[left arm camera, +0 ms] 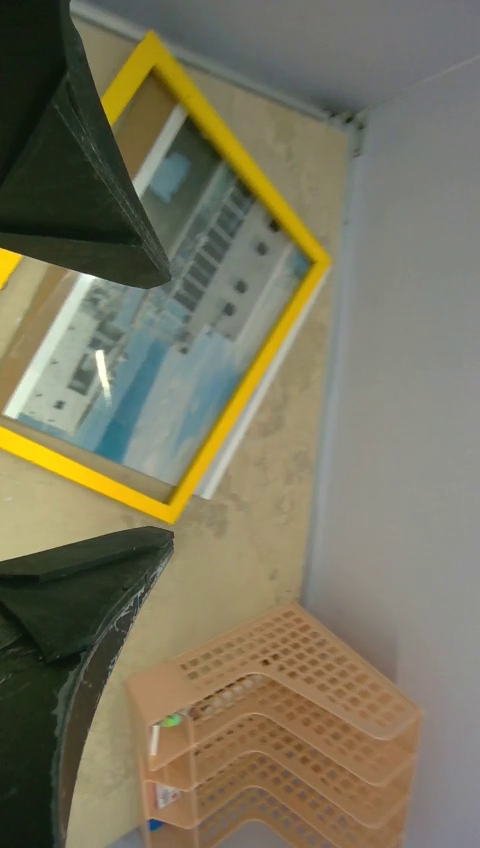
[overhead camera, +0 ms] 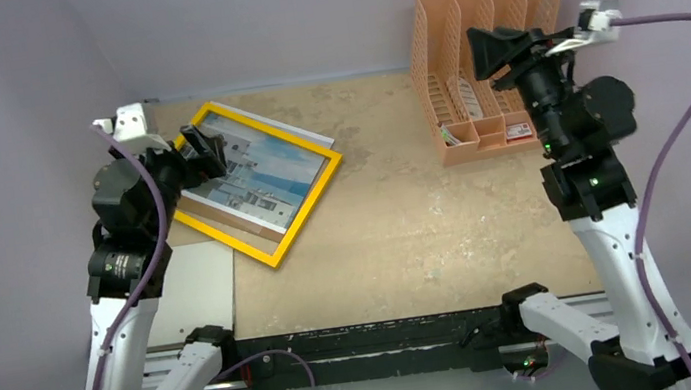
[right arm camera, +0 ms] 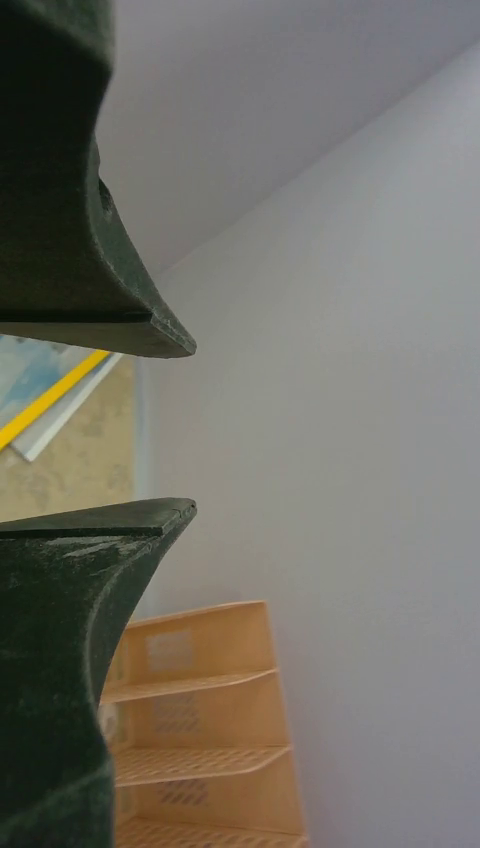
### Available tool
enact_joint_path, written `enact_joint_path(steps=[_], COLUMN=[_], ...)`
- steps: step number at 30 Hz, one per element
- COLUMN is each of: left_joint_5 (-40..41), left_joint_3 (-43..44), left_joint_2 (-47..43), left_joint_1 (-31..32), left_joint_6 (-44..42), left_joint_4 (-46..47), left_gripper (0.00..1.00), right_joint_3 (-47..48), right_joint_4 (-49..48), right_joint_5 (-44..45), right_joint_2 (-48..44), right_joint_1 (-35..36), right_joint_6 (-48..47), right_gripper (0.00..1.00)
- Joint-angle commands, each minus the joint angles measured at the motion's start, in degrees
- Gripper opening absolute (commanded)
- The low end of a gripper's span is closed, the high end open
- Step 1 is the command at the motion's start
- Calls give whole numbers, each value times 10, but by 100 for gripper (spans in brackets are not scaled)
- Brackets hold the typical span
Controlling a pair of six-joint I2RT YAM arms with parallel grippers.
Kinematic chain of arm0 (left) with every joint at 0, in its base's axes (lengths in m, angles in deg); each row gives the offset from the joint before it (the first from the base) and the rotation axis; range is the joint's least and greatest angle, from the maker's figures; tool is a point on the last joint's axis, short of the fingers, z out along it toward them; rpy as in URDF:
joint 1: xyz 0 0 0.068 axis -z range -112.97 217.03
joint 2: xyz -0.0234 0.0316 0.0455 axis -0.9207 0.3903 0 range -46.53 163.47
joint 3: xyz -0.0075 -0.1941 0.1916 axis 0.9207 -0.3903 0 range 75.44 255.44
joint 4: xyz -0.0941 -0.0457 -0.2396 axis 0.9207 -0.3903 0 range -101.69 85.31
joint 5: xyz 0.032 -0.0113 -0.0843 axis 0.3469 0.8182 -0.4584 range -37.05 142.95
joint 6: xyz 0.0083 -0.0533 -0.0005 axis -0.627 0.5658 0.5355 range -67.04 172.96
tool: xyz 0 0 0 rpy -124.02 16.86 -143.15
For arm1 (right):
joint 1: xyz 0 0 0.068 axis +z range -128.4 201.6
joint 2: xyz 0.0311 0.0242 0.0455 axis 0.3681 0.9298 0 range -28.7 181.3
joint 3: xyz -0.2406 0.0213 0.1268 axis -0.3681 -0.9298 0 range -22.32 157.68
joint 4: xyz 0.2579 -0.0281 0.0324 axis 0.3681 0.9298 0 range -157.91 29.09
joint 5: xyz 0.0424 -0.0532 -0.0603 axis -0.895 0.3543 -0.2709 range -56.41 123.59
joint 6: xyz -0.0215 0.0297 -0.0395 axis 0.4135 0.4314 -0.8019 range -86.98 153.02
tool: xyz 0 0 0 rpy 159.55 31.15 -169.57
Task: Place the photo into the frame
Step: Turn over the photo frame at the center of the board.
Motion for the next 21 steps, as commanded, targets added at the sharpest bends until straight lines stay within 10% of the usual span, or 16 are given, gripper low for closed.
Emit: enact_joint_path(steps=[1,8,21], left_joint_5=[-31,-39,114], left_joint_3=[-64,-117,-137], left_joint_2=[-30,-30,-115], left_joint_1=[-3,-3,-3], left_joint_6=[56,81,93], left_joint_4=[33,11,-7], left_gripper=[96,96,93], right_joint_3=[-14,-44,0], right_joint_4=[25,-12,-19], right_joint_5=[12,-157,-124], right_joint_2=[35,124,366], right_joint_1=[2,38,281], right_joint_6=[9,40,22], right_gripper=[57,56,64])
